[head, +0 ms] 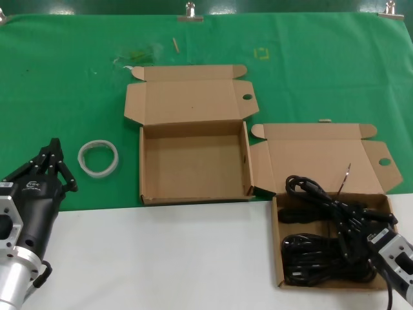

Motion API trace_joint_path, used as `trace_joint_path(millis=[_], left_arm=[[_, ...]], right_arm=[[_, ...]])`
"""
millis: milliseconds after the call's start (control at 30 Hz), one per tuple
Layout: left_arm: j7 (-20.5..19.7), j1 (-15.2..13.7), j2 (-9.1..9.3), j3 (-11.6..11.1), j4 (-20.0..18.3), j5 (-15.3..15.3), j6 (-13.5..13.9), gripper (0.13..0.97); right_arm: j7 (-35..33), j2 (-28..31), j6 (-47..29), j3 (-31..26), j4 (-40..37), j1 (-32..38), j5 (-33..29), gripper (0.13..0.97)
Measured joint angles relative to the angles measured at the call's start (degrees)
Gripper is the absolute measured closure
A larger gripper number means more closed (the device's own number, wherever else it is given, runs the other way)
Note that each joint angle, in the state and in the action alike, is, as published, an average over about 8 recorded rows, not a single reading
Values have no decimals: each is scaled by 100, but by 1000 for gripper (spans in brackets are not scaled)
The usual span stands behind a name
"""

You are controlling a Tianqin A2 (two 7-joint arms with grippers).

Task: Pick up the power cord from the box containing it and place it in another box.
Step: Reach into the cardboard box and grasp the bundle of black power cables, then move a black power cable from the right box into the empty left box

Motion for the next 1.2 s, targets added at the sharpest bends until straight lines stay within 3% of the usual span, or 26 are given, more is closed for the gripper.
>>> trace_joint_path(millis=[467, 667, 833, 1200], left_arm=[[0, 0, 0, 0, 0, 0, 0, 957], [0, 0, 0, 0, 0, 0, 0, 957], [0, 0, 0, 0, 0, 0, 0, 957], [0, 0, 0, 0, 0, 0, 0, 957]], right_arm=[[646, 506, 232, -108, 1141, -395, -399, 910], [1144, 529, 220, -423, 1516, -18, -842, 911], [1404, 87, 57, -854, 1203, 779, -1384, 911], [1824, -1477, -313, -1448, -271, 2217, -2992, 911]])
